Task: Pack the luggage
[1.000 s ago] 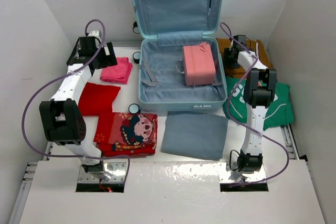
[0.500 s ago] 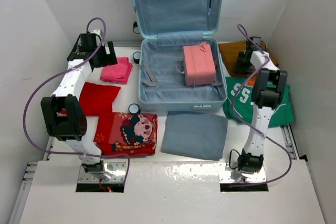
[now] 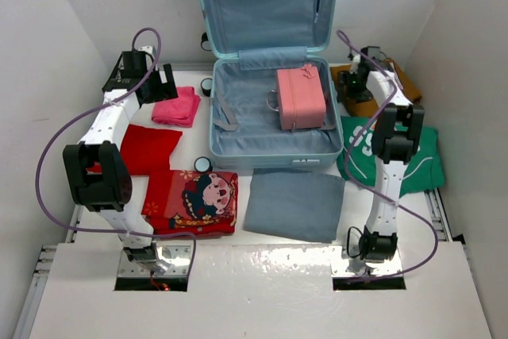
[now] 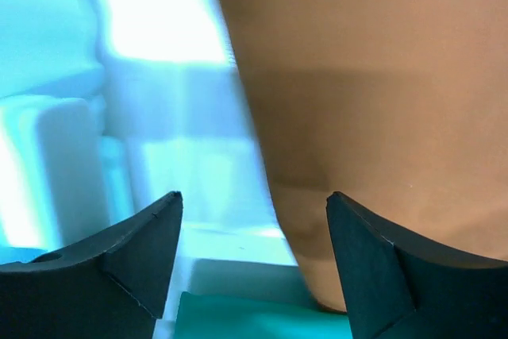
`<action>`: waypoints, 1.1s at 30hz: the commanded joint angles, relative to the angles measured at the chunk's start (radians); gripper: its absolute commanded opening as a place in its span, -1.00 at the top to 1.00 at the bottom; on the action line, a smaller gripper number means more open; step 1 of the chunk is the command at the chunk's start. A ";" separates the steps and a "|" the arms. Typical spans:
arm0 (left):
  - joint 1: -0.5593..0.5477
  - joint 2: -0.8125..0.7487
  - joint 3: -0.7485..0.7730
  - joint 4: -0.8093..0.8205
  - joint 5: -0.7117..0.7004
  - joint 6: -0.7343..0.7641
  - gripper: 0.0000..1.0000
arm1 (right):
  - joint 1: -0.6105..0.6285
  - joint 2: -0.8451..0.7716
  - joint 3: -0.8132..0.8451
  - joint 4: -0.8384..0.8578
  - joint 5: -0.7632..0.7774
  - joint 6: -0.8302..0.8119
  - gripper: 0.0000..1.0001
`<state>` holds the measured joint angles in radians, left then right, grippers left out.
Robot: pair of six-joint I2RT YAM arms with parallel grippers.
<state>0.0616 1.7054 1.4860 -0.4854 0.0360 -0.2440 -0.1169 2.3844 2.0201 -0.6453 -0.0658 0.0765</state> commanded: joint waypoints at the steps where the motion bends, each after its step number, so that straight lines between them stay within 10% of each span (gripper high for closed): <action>1: 0.014 -0.006 0.043 0.008 -0.007 0.014 -0.90 | 0.065 0.012 0.043 0.003 0.027 -0.061 -0.46; 14: 0.032 -0.024 0.023 -0.001 -0.016 0.025 -0.90 | 0.037 0.219 0.273 -0.099 0.190 -0.001 -0.39; 17: 0.032 -0.006 0.043 -0.001 -0.007 0.025 -0.90 | 0.037 0.207 0.247 -0.114 0.175 -0.017 -0.20; 23: 0.032 -0.006 0.052 -0.001 0.002 0.025 -0.90 | -0.012 0.193 0.235 -0.157 0.153 0.011 1.00; 33: 0.032 0.003 0.053 -0.010 0.024 0.006 -0.90 | -0.153 -0.129 0.204 -0.077 -0.235 0.183 1.00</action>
<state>0.0803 1.7061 1.4971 -0.4931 0.0399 -0.2230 -0.2184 2.4565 2.2116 -0.7486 -0.1543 0.1761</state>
